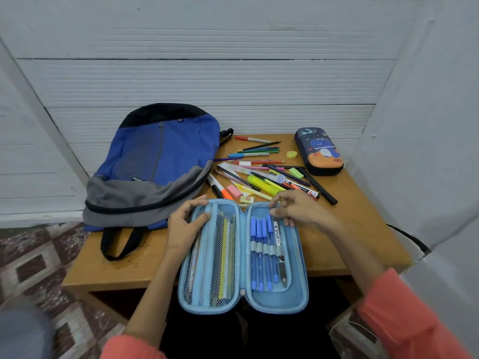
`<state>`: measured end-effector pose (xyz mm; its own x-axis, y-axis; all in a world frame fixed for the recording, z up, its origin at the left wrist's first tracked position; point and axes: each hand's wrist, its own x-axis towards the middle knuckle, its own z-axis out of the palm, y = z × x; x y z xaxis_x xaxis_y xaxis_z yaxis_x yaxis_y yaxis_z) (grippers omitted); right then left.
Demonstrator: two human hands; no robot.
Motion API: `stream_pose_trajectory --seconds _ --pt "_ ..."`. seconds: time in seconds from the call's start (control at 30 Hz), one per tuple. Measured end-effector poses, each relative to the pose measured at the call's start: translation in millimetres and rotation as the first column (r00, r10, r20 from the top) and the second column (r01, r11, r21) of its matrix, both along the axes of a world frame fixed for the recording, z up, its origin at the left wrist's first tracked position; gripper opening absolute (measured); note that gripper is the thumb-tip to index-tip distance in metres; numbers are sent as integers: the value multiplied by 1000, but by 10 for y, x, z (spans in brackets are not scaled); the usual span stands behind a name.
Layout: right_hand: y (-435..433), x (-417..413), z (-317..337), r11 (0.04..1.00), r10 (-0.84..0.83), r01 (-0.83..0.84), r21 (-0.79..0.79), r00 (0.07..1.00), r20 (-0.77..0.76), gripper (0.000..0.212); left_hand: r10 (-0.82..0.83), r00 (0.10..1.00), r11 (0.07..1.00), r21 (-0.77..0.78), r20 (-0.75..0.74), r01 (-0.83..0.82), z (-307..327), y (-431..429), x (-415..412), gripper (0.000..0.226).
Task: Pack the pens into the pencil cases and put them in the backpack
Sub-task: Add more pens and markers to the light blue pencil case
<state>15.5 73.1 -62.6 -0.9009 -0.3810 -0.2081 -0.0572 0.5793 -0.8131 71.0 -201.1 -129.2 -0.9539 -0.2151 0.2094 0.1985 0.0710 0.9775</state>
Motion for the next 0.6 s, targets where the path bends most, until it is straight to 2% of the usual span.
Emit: stream_pose_trajectory --seconds 0.1,0.3,0.43,0.6 --pt "-5 40 -30 1000 0 1 8 999 -33 8 -3 1000 1000 11 -1 3 -4 -5 -2 28" --pt "-14 88 -21 999 30 -30 13 998 -50 5 2 1000 1000 8 4 -2 12 2 6 27" --pt "-6 90 -37 1000 -5 7 25 997 -74 12 11 1000 1000 -13 -2 -11 25 13 8 26" --pt "-81 140 -52 945 141 -51 324 955 -260 29 17 1000 1000 -26 -5 -18 28 12 3 27"
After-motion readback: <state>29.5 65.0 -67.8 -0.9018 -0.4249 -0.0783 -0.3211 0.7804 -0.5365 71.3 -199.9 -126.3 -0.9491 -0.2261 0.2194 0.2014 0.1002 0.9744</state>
